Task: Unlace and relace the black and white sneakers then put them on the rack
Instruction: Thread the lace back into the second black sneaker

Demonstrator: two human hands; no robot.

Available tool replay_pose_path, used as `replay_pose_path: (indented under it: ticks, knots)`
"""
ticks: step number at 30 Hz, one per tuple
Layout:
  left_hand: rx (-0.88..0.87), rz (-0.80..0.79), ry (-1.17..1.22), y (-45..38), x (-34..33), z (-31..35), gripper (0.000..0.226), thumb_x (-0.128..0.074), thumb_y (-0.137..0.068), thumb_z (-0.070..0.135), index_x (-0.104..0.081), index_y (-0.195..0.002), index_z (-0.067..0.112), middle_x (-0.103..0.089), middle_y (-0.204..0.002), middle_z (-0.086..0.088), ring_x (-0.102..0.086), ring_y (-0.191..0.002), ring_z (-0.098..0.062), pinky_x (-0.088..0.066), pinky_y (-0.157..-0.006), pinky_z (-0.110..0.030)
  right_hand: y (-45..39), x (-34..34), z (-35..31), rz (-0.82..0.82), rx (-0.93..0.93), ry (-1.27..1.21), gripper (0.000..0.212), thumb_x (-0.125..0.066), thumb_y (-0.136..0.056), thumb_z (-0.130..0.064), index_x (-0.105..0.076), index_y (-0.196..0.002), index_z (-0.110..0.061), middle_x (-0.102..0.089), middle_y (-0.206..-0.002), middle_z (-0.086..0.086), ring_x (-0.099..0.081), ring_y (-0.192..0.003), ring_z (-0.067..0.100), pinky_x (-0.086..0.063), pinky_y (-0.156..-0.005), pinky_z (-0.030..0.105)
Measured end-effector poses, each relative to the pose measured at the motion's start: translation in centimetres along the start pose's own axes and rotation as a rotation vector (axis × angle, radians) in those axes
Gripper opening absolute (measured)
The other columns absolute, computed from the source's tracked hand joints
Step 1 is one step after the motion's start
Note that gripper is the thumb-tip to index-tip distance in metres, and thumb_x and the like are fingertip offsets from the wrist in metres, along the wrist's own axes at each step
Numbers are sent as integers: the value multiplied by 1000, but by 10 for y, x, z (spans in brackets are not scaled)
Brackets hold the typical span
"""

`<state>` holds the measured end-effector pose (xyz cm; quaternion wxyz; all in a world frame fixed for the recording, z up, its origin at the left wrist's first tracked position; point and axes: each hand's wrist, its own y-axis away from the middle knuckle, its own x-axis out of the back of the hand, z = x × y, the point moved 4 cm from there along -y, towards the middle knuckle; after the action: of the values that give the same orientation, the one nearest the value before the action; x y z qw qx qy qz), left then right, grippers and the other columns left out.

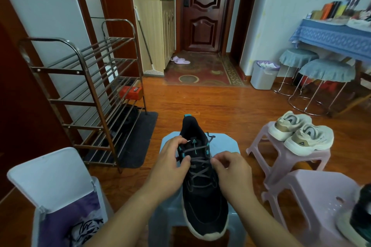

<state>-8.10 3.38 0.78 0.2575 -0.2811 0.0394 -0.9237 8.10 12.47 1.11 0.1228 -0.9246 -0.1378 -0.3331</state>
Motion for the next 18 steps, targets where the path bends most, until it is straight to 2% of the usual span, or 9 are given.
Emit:
replay_pose_path:
  ticks: [3, 6, 11, 15, 18]
  knots:
    - [-3, -13, -9, 0, 0, -3, 36, -58, -101, 24, -48, -132, 37, -43, -134, 31, -34, -122, 26, -35, -99, -11, -2, -3, 0, -28, -22, -12, 10, -67, -93, -26, -70, -84, -27, -66, -85, -7, -58, -79, 3, -34, -60, 13]
    - [-8, -17, -12, 0, 0, -4, 36, -58, -101, 24, -47, -133, 38, -44, -136, 29, -34, -124, 25, -34, -98, -9, -1, -2, -5, -35, -12, -34, 12, -65, -94, -23, -68, -83, -24, -64, -74, -10, -58, -72, 1, -35, -57, 13]
    - [-15, -17, -24, 0, -1, -4, 36, -58, -101, 24, -47, -133, 39, -42, -132, 35, -35, -122, 26, -36, -95, -3, 1, -4, -8, -2, -87, -160, 13, -65, -95, -26, -70, -84, -24, -66, -75, -9, -60, -73, 3, -39, -59, 18]
    - [-2, -22, -14, 0, -1, -5, 38, -57, -102, 26, -47, -136, 38, -42, -137, 31, -34, -125, 24, -42, -107, -23, 1, -7, -7, 16, -175, -283, 13, -66, -95, -26, -69, -82, -23, -69, -76, -6, -65, -75, 11, -50, -66, 29]
    - [0, -26, -22, 0, 0, -7, 39, -57, -101, 28, -46, -137, 39, -42, -144, 26, -37, -132, 12, -42, -112, -32, 2, -8, -7, -6, -193, -284, 12, -66, -94, -25, -69, -82, -23, -70, -77, -5, -66, -75, 11, -57, -72, 36]
